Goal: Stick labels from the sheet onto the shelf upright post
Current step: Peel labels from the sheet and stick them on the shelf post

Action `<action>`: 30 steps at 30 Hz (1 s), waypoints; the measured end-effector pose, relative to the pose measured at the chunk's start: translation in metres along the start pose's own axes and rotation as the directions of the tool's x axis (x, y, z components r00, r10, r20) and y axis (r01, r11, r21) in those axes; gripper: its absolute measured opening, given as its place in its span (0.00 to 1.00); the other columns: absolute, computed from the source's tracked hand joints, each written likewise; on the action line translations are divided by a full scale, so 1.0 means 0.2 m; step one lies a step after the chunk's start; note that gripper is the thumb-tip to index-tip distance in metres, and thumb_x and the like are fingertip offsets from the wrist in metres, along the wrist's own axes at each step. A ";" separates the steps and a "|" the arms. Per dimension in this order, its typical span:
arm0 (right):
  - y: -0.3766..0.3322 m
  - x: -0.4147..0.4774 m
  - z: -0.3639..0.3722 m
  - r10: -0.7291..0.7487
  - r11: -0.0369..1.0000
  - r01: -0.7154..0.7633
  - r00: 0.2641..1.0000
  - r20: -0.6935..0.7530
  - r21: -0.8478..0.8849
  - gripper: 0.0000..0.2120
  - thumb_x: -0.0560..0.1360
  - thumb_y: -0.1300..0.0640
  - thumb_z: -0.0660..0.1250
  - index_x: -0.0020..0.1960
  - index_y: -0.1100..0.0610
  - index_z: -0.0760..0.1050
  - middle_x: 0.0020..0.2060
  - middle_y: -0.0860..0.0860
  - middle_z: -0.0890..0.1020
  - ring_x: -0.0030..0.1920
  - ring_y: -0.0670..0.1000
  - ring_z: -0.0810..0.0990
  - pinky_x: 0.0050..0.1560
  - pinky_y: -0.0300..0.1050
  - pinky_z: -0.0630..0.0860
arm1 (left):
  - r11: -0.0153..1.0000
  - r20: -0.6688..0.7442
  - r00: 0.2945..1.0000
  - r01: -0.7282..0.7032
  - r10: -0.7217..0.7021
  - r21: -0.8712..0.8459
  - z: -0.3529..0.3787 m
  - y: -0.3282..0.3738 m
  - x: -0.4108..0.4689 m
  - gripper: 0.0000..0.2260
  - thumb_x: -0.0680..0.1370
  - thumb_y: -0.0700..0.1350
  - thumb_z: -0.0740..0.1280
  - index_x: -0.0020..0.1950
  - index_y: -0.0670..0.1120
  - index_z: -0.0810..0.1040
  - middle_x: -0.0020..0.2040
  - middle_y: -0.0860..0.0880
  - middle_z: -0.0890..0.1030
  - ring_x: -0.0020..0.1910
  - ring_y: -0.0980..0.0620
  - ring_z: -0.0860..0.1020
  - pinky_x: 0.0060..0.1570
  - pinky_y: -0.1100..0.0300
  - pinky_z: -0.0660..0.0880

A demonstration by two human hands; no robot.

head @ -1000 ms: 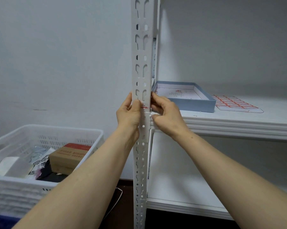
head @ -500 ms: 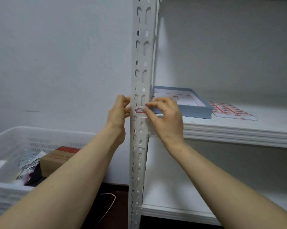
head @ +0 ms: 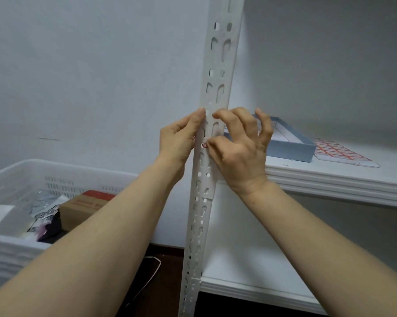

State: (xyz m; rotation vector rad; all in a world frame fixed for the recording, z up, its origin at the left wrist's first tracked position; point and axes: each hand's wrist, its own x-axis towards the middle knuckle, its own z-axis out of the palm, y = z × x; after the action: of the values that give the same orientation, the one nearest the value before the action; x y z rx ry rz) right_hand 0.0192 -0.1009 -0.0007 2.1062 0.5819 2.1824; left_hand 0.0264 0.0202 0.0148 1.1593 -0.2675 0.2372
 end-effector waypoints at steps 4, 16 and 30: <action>-0.02 0.01 0.01 -0.031 0.999 0.032 0.999 0.009 -0.042 0.09 0.68 0.61 0.67 0.30 0.56 0.75 0.56 0.51 0.81 0.60 0.50 0.71 0.66 0.52 0.56 | 1.000 -0.009 1.000 -0.008 0.008 -0.019 0.00 -0.01 0.01 0.10 0.75 0.48 0.70 0.51 0.43 0.83 0.43 0.50 0.85 0.43 0.57 0.82 0.51 0.61 0.79; -0.01 0.02 0.05 -0.038 0.990 0.039 0.999 0.011 -0.135 0.05 0.65 0.57 0.64 0.32 0.57 0.74 0.54 0.52 0.82 0.59 0.51 0.68 0.57 0.48 0.60 | 0.999 -0.018 1.000 -0.003 0.002 -0.052 0.01 -0.01 0.00 0.08 0.75 0.47 0.71 0.47 0.44 0.83 0.36 0.54 0.84 0.38 0.59 0.82 0.48 0.62 0.80; 0.00 -0.01 -0.03 0.078 0.997 -0.078 0.996 0.053 -0.003 0.10 0.68 0.51 0.75 0.31 0.53 0.79 0.55 0.52 0.81 0.59 0.52 0.70 0.57 0.50 0.58 | 0.999 -0.019 1.000 -0.006 0.005 -0.044 0.00 -0.02 0.00 0.07 0.75 0.48 0.71 0.46 0.45 0.83 0.36 0.54 0.84 0.38 0.59 0.82 0.51 0.60 0.79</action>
State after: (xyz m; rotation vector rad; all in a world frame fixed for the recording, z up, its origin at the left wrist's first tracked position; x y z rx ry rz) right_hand 0.0129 -0.1031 -0.0033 2.2155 0.5024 2.1571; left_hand 0.0277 0.0184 0.0126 1.1122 -0.2582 0.2458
